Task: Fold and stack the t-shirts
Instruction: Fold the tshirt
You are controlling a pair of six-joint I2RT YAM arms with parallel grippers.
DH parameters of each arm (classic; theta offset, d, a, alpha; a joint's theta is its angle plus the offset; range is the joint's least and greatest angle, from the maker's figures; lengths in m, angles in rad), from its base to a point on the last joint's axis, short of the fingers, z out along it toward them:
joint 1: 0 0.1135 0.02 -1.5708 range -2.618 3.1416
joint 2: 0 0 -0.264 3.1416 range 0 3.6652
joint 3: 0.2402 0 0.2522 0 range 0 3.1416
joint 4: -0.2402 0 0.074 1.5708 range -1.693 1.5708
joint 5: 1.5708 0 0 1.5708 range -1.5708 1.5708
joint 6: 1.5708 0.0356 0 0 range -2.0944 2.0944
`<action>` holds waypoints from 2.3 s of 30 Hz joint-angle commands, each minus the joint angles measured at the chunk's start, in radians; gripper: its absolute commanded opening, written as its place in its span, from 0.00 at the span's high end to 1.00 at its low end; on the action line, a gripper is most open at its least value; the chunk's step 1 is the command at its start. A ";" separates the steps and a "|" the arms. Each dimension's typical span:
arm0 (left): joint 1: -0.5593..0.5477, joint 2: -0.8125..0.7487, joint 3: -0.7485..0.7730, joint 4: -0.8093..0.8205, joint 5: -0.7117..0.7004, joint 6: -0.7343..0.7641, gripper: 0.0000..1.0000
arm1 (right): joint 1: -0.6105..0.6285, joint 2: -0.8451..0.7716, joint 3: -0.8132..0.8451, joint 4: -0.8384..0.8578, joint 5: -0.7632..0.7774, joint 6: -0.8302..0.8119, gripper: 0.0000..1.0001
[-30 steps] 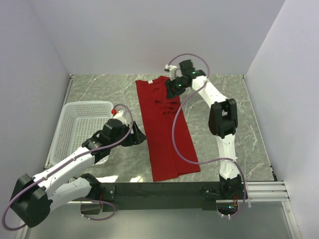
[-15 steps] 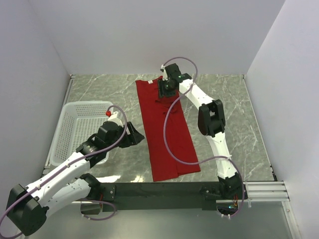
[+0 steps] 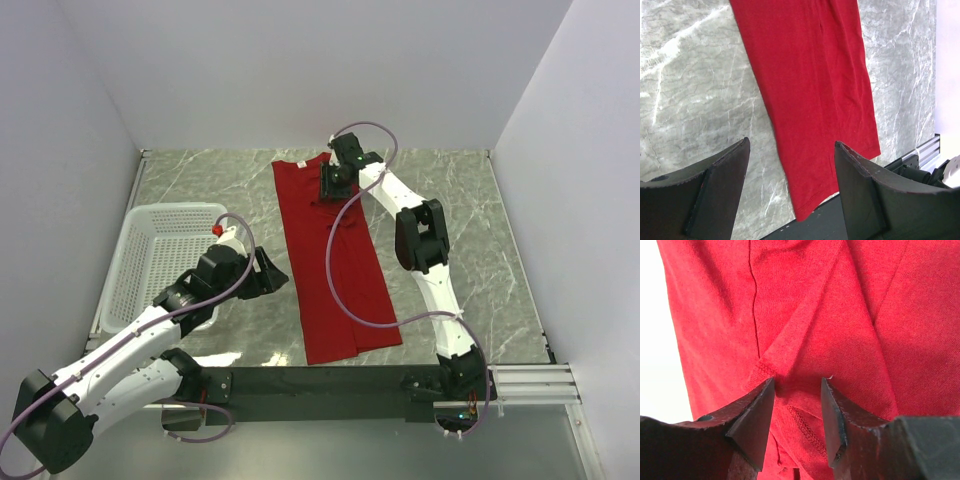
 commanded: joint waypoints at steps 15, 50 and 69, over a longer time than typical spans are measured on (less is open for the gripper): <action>0.002 0.018 0.017 0.022 -0.001 -0.008 0.27 | 0.023 0.028 0.053 0.032 -0.004 0.037 0.59; 0.002 0.063 0.041 0.050 0.017 0.003 0.27 | -0.212 -0.058 0.087 0.025 -0.227 -0.119 0.96; 0.002 0.055 0.041 0.039 0.017 -0.008 0.27 | -0.279 -0.079 0.044 0.097 -0.107 -0.056 0.60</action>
